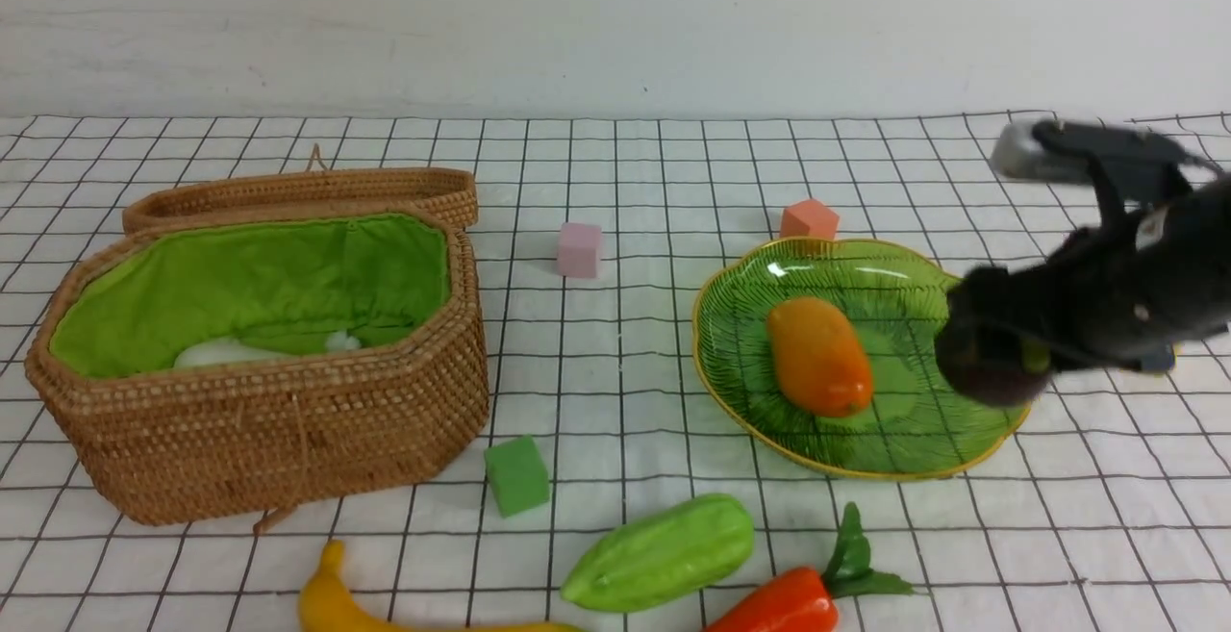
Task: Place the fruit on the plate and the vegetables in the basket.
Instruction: Use the right arm to grab a mangosteen and put it into the right plate, then take a chayote with your right arm and place it on the basket on the left.
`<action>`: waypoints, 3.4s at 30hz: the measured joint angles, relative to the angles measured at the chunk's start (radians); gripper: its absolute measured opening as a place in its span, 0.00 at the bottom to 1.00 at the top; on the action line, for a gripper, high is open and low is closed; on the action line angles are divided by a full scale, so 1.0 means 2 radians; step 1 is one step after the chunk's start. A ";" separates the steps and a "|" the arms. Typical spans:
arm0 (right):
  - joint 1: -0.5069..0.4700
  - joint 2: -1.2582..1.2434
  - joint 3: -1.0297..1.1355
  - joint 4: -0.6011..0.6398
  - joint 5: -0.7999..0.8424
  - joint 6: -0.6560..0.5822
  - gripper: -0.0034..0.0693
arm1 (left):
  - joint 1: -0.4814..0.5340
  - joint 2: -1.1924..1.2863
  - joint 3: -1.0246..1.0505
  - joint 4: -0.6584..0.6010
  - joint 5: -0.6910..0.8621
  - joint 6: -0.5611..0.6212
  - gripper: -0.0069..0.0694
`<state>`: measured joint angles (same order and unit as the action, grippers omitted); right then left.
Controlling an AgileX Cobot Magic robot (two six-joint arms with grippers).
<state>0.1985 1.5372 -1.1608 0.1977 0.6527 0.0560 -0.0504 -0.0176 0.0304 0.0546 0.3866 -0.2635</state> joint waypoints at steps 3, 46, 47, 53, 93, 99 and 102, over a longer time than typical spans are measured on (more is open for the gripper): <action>-0.006 0.043 -0.047 0.000 -0.019 0.000 0.86 | 0.000 0.000 0.000 0.000 0.000 0.000 0.40; 0.174 0.134 -0.216 0.107 0.283 -0.543 0.81 | 0.000 0.000 0.000 0.000 0.000 0.000 0.40; 0.177 0.134 -0.216 0.107 0.284 -0.549 0.81 | 0.000 0.000 0.000 0.000 0.000 0.000 0.40; 0.237 0.186 -0.216 0.042 0.267 -0.582 0.81 | 0.000 0.000 0.000 0.000 0.000 0.000 0.40; 0.243 0.330 -0.491 0.426 -0.020 -0.606 0.68 | 0.000 0.000 0.000 0.000 0.000 0.000 0.40; 0.253 0.395 -0.490 0.434 -0.087 -0.611 0.68 | 0.000 0.000 0.000 0.000 0.000 0.000 0.40; 0.254 0.401 -0.489 0.423 -0.083 -0.589 0.68 | 0.000 0.000 0.000 0.000 0.000 0.000 0.40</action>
<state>0.7057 2.3400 -2.1397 1.0428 0.4875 -1.1221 -0.0504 -0.0176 0.0304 0.0546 0.3867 -0.2635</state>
